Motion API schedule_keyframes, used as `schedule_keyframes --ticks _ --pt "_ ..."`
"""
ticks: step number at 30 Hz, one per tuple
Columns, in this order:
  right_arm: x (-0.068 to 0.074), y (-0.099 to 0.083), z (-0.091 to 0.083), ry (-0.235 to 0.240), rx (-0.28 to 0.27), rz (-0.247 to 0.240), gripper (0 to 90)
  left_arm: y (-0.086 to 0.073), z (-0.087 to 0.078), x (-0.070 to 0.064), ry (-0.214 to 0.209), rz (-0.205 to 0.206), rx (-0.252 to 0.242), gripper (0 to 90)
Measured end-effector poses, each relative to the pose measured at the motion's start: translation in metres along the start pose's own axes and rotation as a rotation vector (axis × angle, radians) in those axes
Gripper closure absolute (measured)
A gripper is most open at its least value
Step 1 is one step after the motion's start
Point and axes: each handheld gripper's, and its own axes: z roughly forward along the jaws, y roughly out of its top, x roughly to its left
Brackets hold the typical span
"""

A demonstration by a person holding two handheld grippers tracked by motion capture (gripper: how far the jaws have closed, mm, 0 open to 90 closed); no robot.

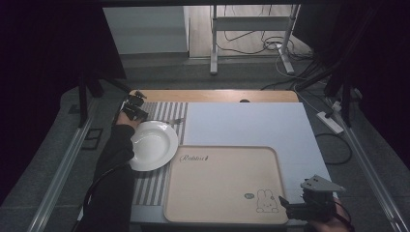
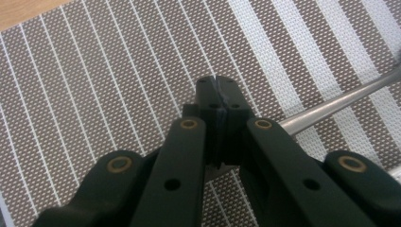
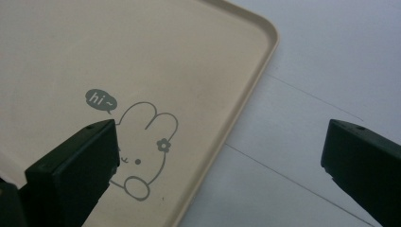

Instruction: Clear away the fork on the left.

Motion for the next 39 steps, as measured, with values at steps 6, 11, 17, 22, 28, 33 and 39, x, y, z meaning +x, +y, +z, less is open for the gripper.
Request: schedule_keyframes --ticks 6,11,17,22,28,33,39 --pt "0.001 0.000 -0.001 -0.003 0.001 -0.008 0.0 -0.006 -0.006 -0.005 -0.076 0.010 0.044 89.0" --pt "0.002 0.000 0.000 -0.004 0.004 -0.017 0.0 -0.010 -0.008 -0.007 -0.115 0.018 0.059 89.1" --pt "0.002 0.000 0.000 -0.007 0.006 -0.021 0.0 -0.012 -0.009 -0.006 -0.139 0.026 0.071 89.1" --pt "0.002 0.000 0.000 -0.007 0.006 -0.022 0.0 -0.011 -0.014 -0.002 -0.141 0.008 0.010 88.8" --pt "0.003 0.000 0.000 -0.006 0.008 -0.023 0.0 -0.004 -0.020 -0.004 -0.186 -0.018 -0.096 54.5" --pt "0.003 0.000 0.000 -0.006 0.007 -0.023 0.0 0.002 -0.015 -0.014 -0.226 0.008 -0.115 23.3" --pt "0.003 0.000 0.000 -0.006 0.007 -0.025 0.0 0.014 0.001 -0.034 -0.242 0.054 -0.072 3.5"
